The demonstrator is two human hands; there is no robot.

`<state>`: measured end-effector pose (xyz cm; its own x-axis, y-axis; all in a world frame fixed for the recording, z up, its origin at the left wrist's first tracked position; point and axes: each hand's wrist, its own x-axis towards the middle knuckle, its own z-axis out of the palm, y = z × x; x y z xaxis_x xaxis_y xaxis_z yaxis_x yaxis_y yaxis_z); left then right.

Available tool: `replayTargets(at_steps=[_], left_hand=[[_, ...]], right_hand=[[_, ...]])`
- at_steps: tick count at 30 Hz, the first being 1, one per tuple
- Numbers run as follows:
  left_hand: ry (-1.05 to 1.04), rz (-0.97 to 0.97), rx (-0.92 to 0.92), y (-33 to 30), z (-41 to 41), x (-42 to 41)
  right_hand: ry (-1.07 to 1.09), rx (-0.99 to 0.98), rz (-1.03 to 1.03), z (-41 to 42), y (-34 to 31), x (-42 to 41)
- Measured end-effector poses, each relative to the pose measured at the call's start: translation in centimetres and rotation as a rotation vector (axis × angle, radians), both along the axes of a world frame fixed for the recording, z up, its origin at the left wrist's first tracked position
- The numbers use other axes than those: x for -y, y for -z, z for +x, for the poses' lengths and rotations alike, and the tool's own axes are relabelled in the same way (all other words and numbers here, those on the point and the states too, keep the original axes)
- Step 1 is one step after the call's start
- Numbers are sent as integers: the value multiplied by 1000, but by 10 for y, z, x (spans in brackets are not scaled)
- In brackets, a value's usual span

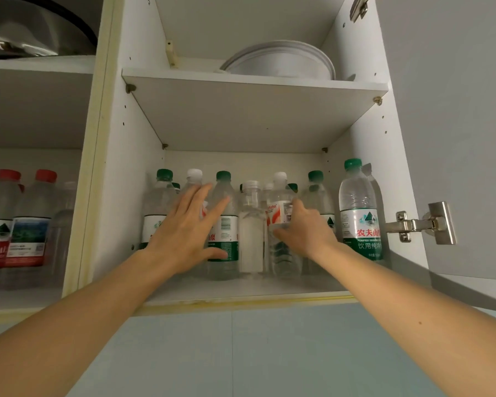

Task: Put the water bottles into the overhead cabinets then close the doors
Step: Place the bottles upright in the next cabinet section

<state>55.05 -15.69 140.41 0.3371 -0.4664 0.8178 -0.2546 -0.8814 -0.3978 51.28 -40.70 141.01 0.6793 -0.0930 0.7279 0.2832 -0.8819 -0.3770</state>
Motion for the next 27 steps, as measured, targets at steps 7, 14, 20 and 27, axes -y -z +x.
replayTargets(at_steps=[7, 14, 20, 27], left_hand=[[-11, 37, -11, -11, 2, 51], [-117, 130, -46, -20, 27, 52], [-106, 155, -6, -17, 40, 46], [-84, 155, -17, -13, 39, 46]], right_hand=[[-50, 11, 125, 1, -7, 0], [-123, -276, 92, 6, 3, 11], [-114, -331, 100, 11, 1, 7], [-113, -291, 28, 19, 6, 9]])
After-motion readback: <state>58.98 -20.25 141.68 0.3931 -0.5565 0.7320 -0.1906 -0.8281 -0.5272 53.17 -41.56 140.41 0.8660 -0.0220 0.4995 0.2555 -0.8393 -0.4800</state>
